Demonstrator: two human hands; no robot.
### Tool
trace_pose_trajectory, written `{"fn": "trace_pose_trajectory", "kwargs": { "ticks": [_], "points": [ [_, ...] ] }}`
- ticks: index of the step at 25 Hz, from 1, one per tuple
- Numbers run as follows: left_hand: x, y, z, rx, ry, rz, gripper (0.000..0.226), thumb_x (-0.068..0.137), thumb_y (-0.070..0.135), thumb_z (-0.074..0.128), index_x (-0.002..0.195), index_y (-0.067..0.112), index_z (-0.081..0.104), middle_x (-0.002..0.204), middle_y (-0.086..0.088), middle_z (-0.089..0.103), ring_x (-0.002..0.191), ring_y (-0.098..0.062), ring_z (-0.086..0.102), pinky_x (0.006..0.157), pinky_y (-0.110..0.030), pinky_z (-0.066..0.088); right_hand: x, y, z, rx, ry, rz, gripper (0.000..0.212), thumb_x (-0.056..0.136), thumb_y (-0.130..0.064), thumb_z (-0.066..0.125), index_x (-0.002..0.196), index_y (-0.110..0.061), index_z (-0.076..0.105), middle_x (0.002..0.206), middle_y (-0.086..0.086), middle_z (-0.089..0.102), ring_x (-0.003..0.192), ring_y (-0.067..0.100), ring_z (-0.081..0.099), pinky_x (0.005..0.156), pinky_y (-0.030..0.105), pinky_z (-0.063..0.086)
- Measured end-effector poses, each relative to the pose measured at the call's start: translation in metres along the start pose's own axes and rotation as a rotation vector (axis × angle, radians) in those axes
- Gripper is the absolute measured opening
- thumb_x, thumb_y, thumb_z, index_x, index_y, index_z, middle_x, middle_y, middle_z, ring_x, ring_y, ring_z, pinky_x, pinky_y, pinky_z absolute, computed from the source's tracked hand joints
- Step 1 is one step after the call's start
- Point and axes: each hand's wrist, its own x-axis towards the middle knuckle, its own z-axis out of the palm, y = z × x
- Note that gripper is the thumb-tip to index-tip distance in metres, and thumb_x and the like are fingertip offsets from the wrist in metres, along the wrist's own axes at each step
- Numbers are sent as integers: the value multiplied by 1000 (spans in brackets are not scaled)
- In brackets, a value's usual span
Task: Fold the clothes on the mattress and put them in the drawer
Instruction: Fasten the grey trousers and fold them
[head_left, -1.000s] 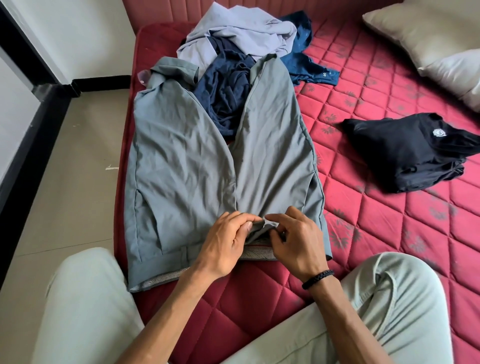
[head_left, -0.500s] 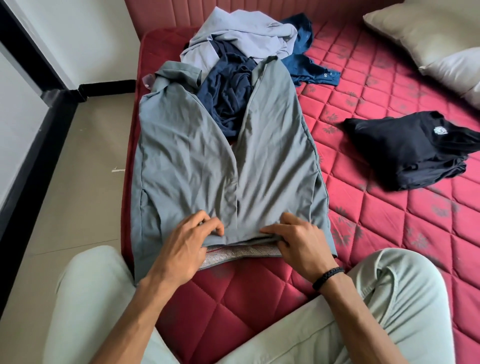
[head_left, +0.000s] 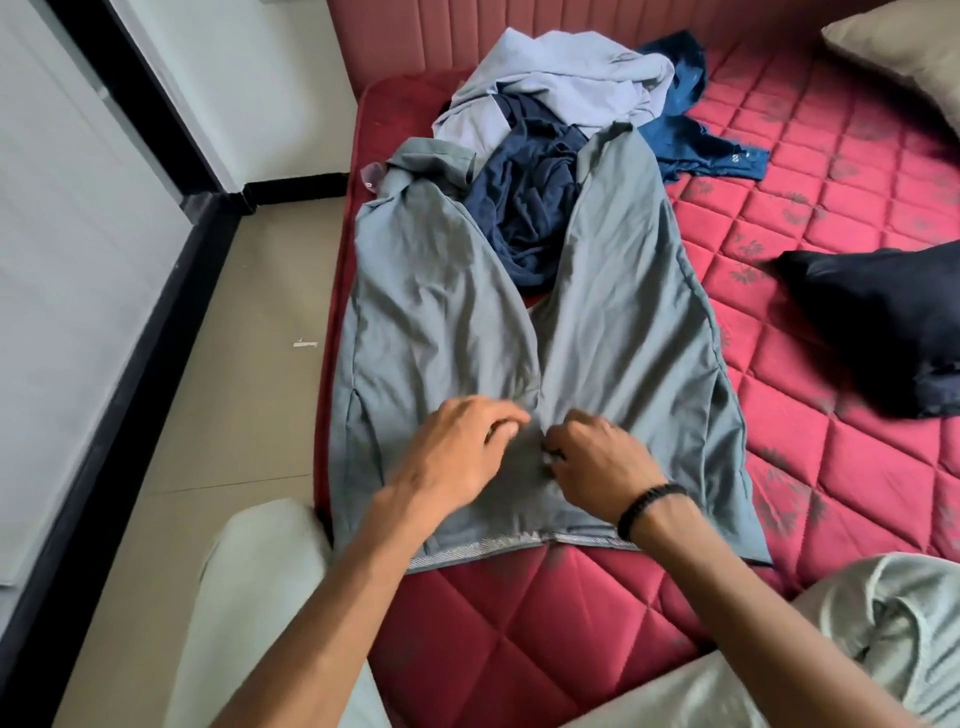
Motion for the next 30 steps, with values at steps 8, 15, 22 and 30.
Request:
{"fn": "trace_pose_trajectory", "kwargs": {
  "ticks": [8, 15, 22, 30],
  "points": [
    [70, -51, 70, -18, 282, -104, 18, 100, 43, 60, 98, 28, 67, 78, 6, 63, 76, -18, 64, 70, -40, 53, 50, 19, 31, 128, 266, -20, 23, 87, -46, 61, 101, -29, 67, 97, -5, 64, 86, 31, 68, 62, 43, 56],
    [76, -60, 80, -76, 394, -28, 18, 97, 42, 69, 90, 26, 72, 64, 9, 47, 61, -10, 49, 62, -29, 47, 58, 18, 49, 289, 396, 2, 28, 86, -34, 63, 112, -30, 74, 100, -4, 67, 82, 27, 69, 59, 40, 56],
    [76, -63, 79, -122, 370, -38, 18, 95, 45, 70, 91, 29, 74, 64, 9, 52, 61, -10, 52, 63, -31, 50, 64, 9, 50, 263, 438, 150, 17, 92, -35, 68, 107, -34, 75, 97, -5, 67, 79, 29, 69, 60, 36, 51],
    [78, -63, 79, -123, 331, -74, 20, 89, 46, 74, 87, 27, 70, 56, 4, 42, 54, -11, 47, 56, -33, 46, 71, 19, 52, 230, 384, 57, 15, 100, -38, 53, 99, -27, 64, 100, -6, 61, 80, 27, 66, 57, 39, 51]
  ]
}}
